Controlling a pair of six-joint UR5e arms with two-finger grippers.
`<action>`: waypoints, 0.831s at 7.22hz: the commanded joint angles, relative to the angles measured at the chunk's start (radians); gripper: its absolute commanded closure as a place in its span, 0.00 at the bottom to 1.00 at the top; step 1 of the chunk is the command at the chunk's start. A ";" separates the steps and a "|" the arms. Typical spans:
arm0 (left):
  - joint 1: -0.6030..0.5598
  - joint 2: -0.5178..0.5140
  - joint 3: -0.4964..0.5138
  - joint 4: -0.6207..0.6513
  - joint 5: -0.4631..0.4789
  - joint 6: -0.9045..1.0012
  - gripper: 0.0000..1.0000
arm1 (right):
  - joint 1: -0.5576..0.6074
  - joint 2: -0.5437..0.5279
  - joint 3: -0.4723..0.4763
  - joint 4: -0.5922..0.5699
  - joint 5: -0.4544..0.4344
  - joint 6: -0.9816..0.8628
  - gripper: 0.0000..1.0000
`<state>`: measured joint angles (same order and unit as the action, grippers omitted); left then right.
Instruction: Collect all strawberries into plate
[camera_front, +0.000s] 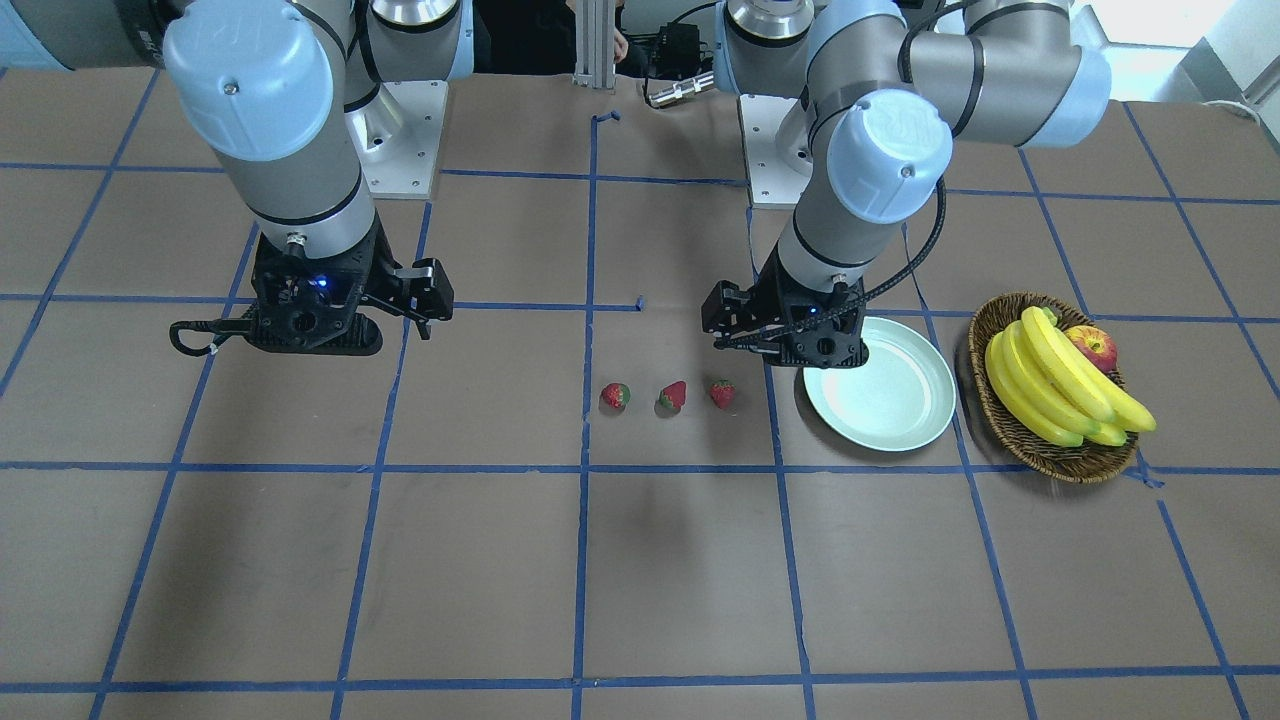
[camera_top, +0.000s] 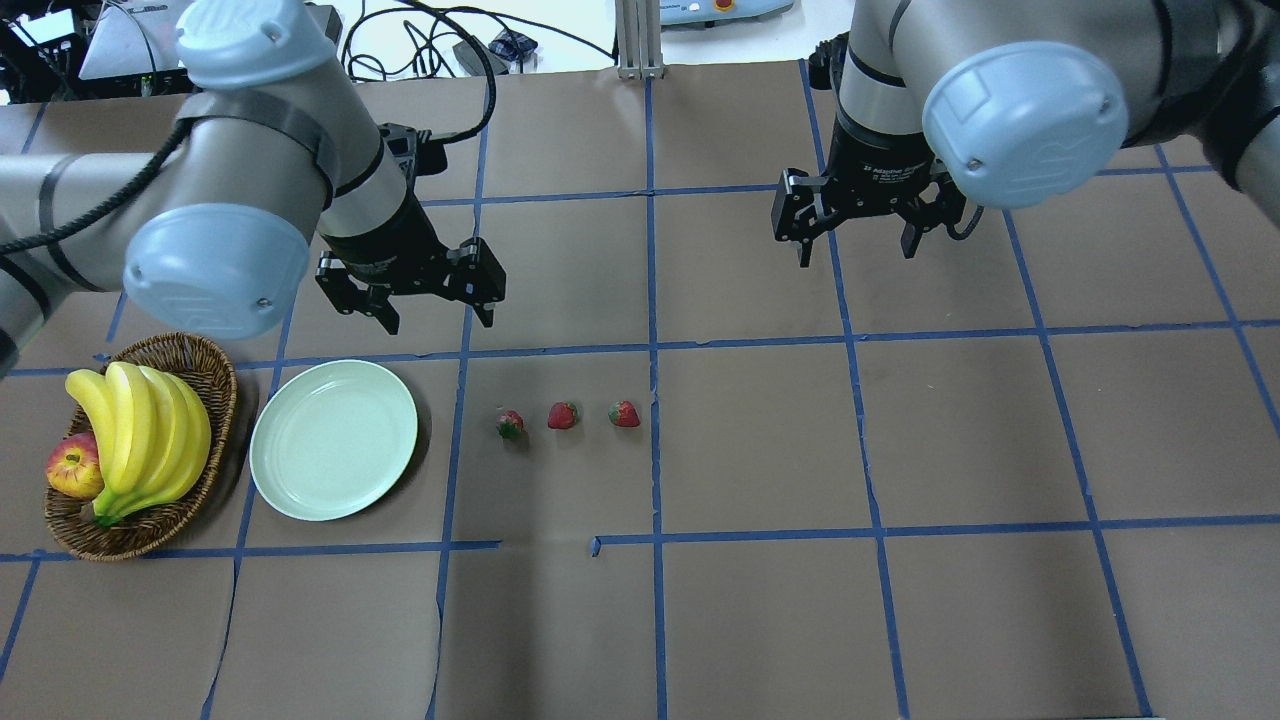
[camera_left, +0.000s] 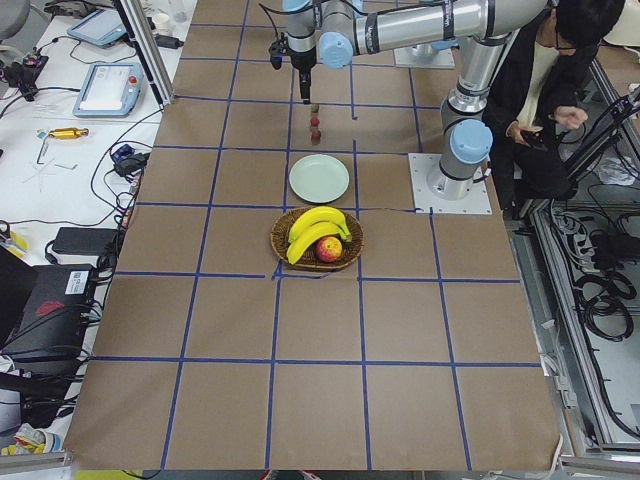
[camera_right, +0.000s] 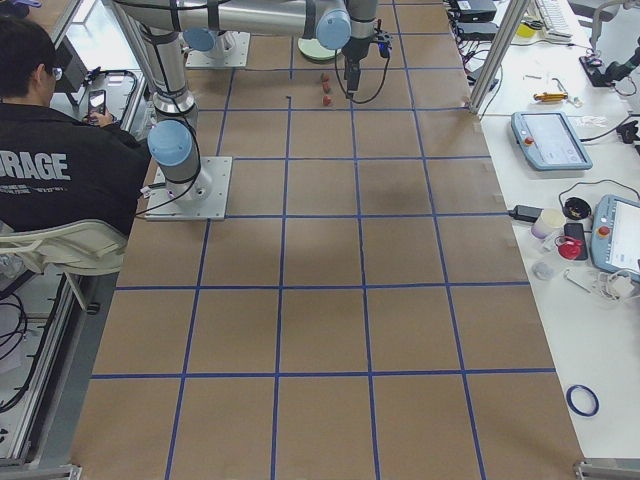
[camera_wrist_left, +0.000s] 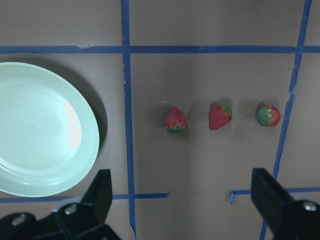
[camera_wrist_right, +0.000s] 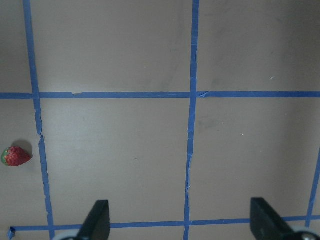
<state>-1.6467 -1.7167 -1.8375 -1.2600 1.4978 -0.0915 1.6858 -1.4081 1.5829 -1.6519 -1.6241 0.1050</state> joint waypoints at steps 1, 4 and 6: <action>-0.001 -0.087 -0.037 0.150 0.001 -0.010 0.05 | -0.003 0.003 0.034 -0.009 -0.005 0.004 0.00; -0.001 -0.184 -0.040 0.169 -0.011 -0.013 0.20 | -0.003 0.017 0.042 -0.009 -0.006 -0.002 0.00; -0.002 -0.221 -0.040 0.166 -0.013 -0.010 0.20 | -0.003 0.023 0.046 -0.011 -0.006 -0.001 0.00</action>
<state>-1.6485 -1.9137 -1.8775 -1.0942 1.4863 -0.1019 1.6828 -1.3897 1.6252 -1.6623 -1.6297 0.1036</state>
